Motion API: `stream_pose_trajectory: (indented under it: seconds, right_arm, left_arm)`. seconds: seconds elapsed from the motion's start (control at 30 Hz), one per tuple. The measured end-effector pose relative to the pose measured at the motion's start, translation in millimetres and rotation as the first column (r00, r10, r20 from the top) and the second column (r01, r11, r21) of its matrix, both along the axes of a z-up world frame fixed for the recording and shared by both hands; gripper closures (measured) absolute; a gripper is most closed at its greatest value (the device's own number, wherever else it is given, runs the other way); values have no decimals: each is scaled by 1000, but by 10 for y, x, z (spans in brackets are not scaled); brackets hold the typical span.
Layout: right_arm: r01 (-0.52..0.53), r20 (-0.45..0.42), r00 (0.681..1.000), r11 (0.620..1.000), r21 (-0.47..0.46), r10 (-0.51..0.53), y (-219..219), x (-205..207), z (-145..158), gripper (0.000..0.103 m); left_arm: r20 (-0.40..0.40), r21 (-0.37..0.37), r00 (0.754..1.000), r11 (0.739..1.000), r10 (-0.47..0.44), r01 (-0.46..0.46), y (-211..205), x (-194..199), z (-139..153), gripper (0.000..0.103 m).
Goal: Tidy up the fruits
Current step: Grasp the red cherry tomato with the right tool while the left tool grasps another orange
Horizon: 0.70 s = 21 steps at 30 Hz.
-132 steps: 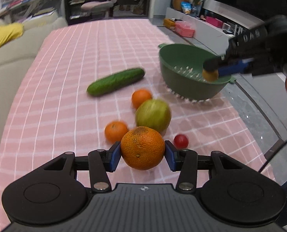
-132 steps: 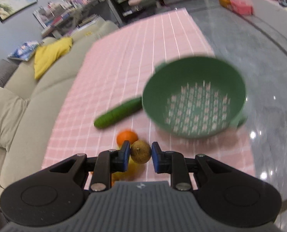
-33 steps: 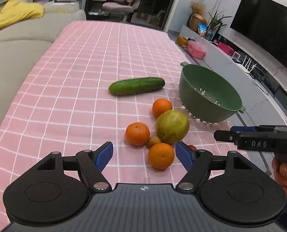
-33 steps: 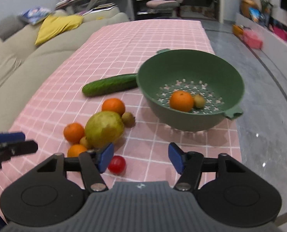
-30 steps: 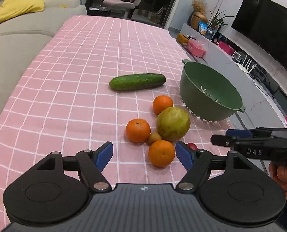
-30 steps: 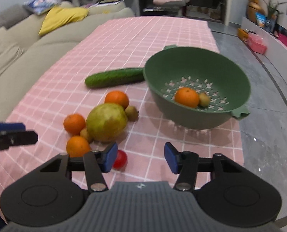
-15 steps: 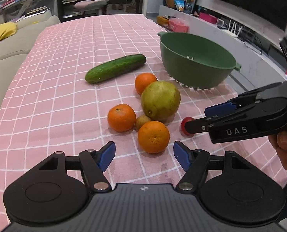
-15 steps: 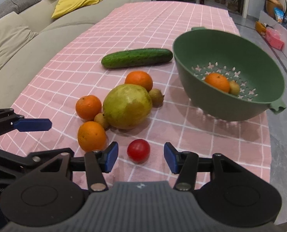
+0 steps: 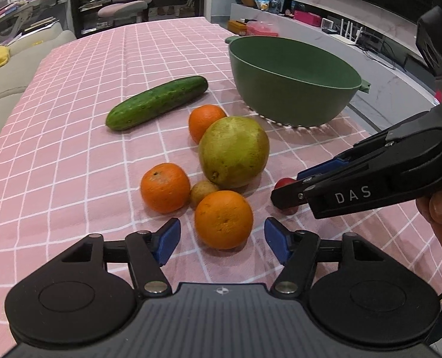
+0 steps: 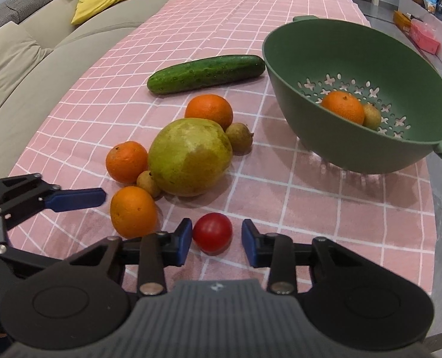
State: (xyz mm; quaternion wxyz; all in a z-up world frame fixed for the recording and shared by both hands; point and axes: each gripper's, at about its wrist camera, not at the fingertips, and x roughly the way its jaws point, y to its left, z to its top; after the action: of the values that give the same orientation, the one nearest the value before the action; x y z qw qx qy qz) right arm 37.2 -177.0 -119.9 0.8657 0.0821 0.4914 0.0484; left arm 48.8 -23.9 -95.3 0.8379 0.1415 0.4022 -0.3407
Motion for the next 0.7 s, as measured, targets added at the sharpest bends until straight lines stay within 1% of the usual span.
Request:
stream_pose_trajectory:
  seconds: [0.1, 0.13, 0.23, 0.3, 0.4, 0.57, 0.7]
  right_arm:
    - [-3, -3, 1000, 1000, 8, 3, -1, 4, -3, 74]
    - [-4, -4, 1000, 1000, 10, 4, 0, 7, -4, 77]
    - [-5, -9, 1000, 1000, 14, 5, 0, 18, -3, 77]
    - [-2, -11, 1000, 1000, 19, 3, -6, 26, -2, 78]
    - [-2, -12, 1000, 1000, 21, 3, -9, 26, 1, 78]
    - [0, -13, 1000, 1000, 21, 0, -20, 15, 3, 78]
    - [5, -13, 1000, 1000, 21, -4, -33, 4, 15, 79]
  left_arm:
    - [1, -9, 1000, 1000, -12, 12, -29, 5, -16, 36]
    - [2, -13, 1000, 1000, -15, 15, -29, 3, -18, 37]
    - [10, -15, 1000, 1000, -18, 18, -28, 4, -26, 43]
    - [9, -18, 1000, 1000, -11, 11, -14, 18, -34, 50]
    - [-3, -35, 1000, 999, -2, 2, 13, 40, -40, 51]
    - [10, -24, 1000, 1000, -10, 10, 0, 16, -37, 52]
    - [1, -29, 1000, 1000, -11, 11, 9, 10, -27, 52]
